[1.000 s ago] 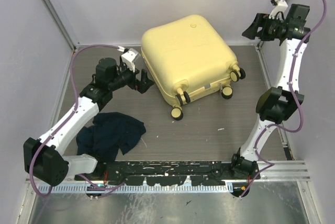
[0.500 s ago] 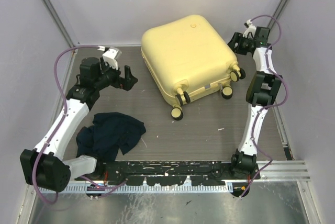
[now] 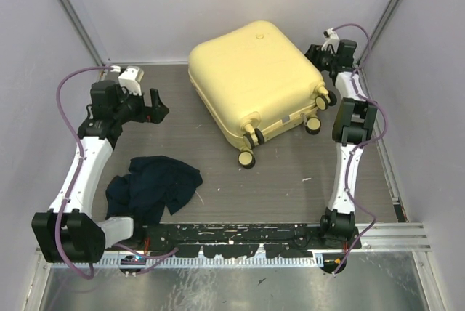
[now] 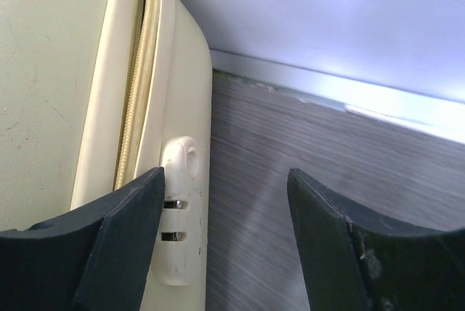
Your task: Pack the luggage
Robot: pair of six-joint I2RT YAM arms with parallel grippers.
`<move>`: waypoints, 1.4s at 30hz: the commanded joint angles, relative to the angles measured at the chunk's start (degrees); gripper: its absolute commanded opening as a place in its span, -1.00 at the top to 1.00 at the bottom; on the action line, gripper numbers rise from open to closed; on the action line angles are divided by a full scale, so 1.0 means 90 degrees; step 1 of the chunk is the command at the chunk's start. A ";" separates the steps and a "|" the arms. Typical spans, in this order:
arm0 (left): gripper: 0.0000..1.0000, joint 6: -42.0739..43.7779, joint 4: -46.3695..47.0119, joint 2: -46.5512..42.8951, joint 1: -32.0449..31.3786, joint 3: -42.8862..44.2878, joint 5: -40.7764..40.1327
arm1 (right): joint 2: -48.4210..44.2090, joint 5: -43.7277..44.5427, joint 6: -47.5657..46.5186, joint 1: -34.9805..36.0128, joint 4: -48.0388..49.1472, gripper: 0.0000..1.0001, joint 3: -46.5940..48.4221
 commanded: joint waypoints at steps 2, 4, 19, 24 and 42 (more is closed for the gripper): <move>-0.94 0.0049 -0.0019 -0.0305 0.0446 0.0230 0.0442 | 0.0157 -0.1313 0.1031 0.1659 0.1058 -0.47 0.0014; -0.94 0.0149 -0.0058 -0.0315 0.0462 0.0306 0.0499 | 0.0238 -0.1316 0.1158 0.1903 0.1120 -0.47 0.0251; -0.96 0.1766 -0.1179 0.0665 -0.0042 0.2103 0.1347 | -0.1962 -0.0110 -0.0188 0.0147 -0.0459 -0.75 -0.0495; -0.96 0.2289 -0.1372 0.1052 -0.0381 0.2668 0.1230 | -0.3440 0.0023 -0.1387 -0.0610 -0.1595 -0.90 -0.1555; -0.96 0.4066 -0.2812 0.1469 -0.1913 0.3363 0.1549 | -0.7556 -0.2435 -0.0083 -0.1884 -0.0353 -0.89 -0.8370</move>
